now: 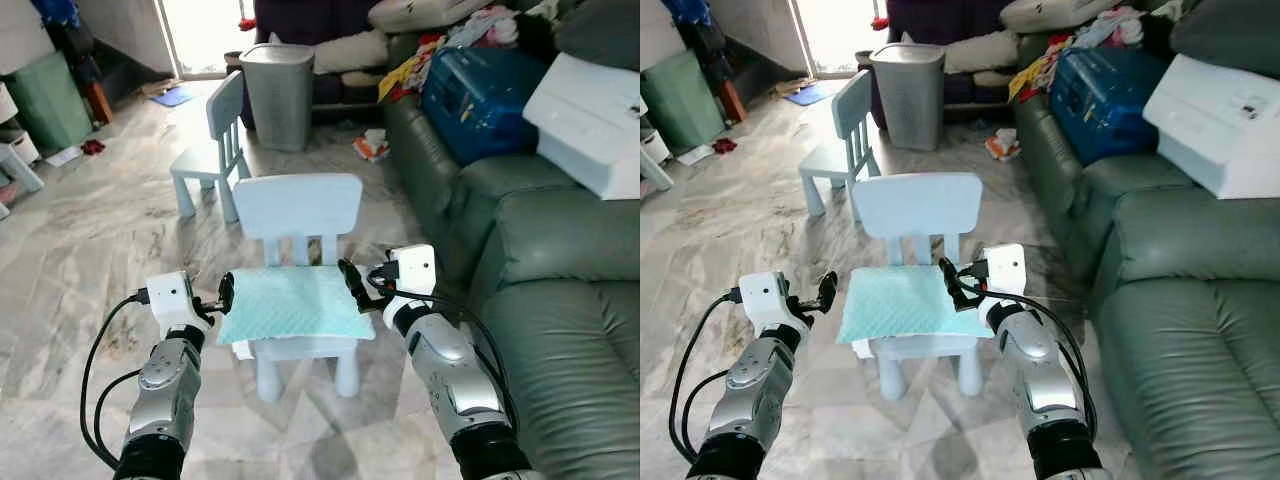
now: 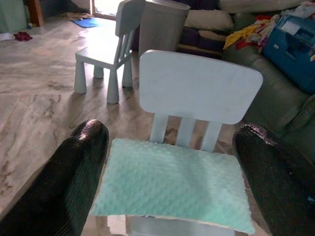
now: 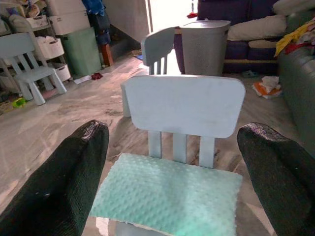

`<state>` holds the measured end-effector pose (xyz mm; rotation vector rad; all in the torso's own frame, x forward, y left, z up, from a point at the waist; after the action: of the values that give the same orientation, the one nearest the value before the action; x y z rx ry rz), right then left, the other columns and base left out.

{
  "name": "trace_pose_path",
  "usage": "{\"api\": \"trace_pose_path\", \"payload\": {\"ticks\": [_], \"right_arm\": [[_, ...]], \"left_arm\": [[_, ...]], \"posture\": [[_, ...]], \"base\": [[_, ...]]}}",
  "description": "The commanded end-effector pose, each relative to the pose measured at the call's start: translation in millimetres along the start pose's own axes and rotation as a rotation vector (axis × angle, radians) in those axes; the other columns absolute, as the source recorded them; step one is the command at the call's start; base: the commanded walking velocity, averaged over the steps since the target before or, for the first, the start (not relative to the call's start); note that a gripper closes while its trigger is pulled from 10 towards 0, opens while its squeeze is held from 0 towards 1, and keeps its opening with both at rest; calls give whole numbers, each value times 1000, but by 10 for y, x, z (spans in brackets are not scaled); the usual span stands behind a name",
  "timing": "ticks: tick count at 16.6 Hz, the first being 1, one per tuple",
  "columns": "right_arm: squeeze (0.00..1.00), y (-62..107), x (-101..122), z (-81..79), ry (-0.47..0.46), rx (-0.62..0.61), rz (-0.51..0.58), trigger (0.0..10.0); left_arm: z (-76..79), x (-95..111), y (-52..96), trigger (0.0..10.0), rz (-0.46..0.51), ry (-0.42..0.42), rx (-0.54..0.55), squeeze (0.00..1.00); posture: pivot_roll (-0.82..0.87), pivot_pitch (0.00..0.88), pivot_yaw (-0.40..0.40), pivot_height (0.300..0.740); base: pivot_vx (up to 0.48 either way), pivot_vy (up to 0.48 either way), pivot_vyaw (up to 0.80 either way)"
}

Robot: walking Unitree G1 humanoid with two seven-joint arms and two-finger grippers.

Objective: Move the pillow to the sofa

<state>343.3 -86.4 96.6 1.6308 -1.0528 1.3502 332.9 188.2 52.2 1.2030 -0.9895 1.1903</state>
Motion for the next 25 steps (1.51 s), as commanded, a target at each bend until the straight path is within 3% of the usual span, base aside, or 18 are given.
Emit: {"api": "trace_pose_path", "payload": {"ticks": [1,17,20,25], "right_arm": [[0,-9,66,-10,7,10,20,10000],[0,-12,61,-21,5,18,14,10000],[0,-11,60,-21,4,18,13,10000],[0,-8,53,-20,3,18,8,10000]], "left_arm": [[-4,27,-9,10000,9,0,5,0],[-2,14,-5,10000,3,7,3,0],[-3,9,-5,10000,0,11,6,0],[-24,-34,-9,10000,-28,57,28,0]], "posture": [[-147,0,31,740],[-147,0,30,740],[-147,0,30,740],[-146,0,30,740]], "base": [[281,0,0],[347,0,0],[310,298,0],[0,49,0]]}}
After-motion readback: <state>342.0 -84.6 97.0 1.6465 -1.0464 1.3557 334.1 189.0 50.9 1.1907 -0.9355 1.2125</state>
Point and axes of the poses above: a point about 5 cm out from each wrist's last joint towards the gripper, its own y axis pointing back from the gripper into the wrist, its own x axis along the axis of the wrist's last joint, z = x × y, the point moved 3 cm from there along -y, pointing out of the wrist towards the gripper, and after that the axes turned 4 degrees about -y, right-handed, at the moved point
